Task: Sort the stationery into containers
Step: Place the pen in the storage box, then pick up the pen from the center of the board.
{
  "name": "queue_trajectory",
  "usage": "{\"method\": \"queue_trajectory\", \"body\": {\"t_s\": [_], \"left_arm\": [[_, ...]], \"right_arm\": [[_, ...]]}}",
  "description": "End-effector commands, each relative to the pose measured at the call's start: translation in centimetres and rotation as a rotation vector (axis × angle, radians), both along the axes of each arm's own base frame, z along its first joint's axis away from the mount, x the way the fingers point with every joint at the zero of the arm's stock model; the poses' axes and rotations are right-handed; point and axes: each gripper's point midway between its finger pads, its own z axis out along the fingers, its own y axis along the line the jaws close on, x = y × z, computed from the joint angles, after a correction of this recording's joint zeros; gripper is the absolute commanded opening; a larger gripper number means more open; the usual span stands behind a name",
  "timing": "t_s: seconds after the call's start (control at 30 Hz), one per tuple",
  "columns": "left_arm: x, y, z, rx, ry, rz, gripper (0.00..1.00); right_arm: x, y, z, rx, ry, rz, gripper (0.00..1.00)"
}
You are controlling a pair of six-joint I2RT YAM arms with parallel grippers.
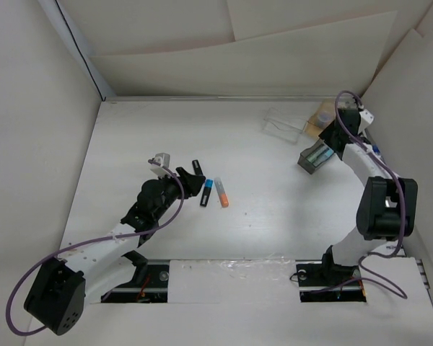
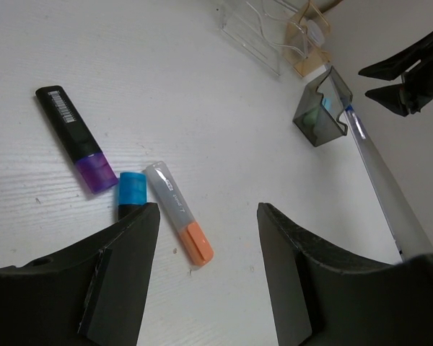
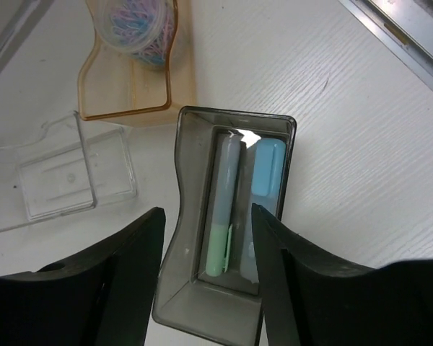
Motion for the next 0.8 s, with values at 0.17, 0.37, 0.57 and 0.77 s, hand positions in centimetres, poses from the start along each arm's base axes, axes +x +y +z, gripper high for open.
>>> {"method": "queue_trajectory", "body": {"t_s": [0.17,0.37,0.57,0.77], "left_arm": [[0.6,-0.1,3.7,-0.054,-0.094,0.016,0.53],[0.8,2.1,3.8,-0.057,-0.091,0.133,0.53],[0.6,3.7,4.9,-0.081,-0.12,0.199,0.53],[0.6,3.7,4.6,-0.075,-0.112,0.199,0.53]], "right_arm": [[-0.7,10.2,6.1,-0.068,-0.138,0.344,0.11],[-5.2,28.6,2.7,-0.108,-0.058,0.877,0.0],[-11.3,37.5,-3.4,-0.162,0.096,1.122,0.46],[-13.4,40.5,-6.5,-0.151,0.163,1.194,0.66]]}}
